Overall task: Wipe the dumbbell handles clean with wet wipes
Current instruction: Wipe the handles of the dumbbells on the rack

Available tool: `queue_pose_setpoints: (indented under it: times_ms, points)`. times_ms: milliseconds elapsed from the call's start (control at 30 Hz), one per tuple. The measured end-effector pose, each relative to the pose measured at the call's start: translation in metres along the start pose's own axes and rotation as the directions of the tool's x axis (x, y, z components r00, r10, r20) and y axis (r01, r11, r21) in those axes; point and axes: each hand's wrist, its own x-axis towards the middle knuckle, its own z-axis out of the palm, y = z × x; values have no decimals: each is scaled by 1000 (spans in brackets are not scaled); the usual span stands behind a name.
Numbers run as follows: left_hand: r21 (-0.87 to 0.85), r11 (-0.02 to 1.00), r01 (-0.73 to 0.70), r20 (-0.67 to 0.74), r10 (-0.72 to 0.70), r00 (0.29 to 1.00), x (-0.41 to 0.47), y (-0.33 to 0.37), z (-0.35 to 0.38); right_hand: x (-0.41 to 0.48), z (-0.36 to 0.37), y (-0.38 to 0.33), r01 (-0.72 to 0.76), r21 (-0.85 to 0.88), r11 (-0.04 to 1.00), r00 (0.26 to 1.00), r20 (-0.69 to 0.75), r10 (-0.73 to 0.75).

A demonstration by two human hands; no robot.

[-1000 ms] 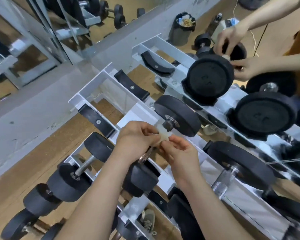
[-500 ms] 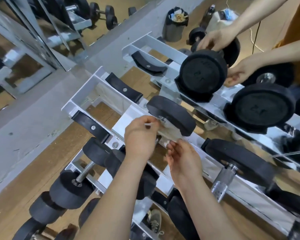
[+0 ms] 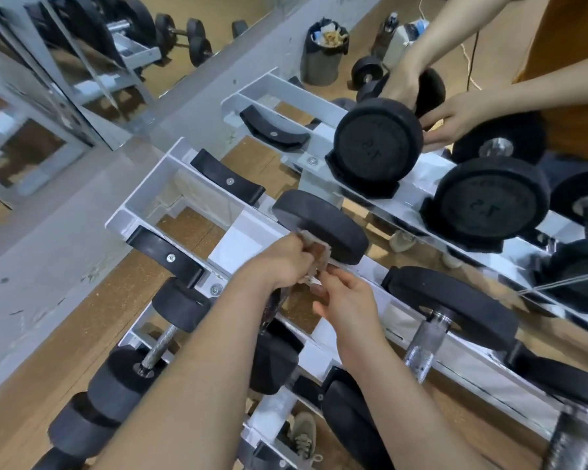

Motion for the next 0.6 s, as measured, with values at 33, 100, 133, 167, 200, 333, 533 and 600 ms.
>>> queue_pose_setpoints:
  times_ms: [33, 100, 133, 167, 200, 333, 533, 600]
  points:
    - [104, 994, 14, -73, -6, 997, -1, 5, 6, 0, -1, 2, 8, -4, 1000, 1000, -2, -8]
    - [339, 939, 53, -369, 81, 926, -14, 11, 32, -2, -3, 4, 26, 28, 999, 1000, 12, -26]
    - [375, 922, 92, -389, 66, 919, -20, 11, 46, -3, -4, 4, 37, 29, 999, 999, 13, -37]
    - [409, 906, 107, -399, 72, 914, -24, 11, 53, -3, -5, 5, 50, 13, 999, 999, 10, -50]
    - [449, 887, 106, -400, 94, 912, -29, 11, 53, -3, -6, 5, 70, 0, 998, 997, 14, -70]
    - [539, 826, 162, -347, 43, 937, -36, 4, 38, -1, -1, 4, 130, -44, 991, 988, 93, -125]
    - [772, 605, 192, -229, -17, 973, -66, -10, 31, 2, 5, 2, 303, -332, 894, 953, 129, -275]
    - [816, 544, 195, -196, -57, 979, -79, -13, 30, 4, 10, 11, 318, -417, 851, 948, 113, -299]
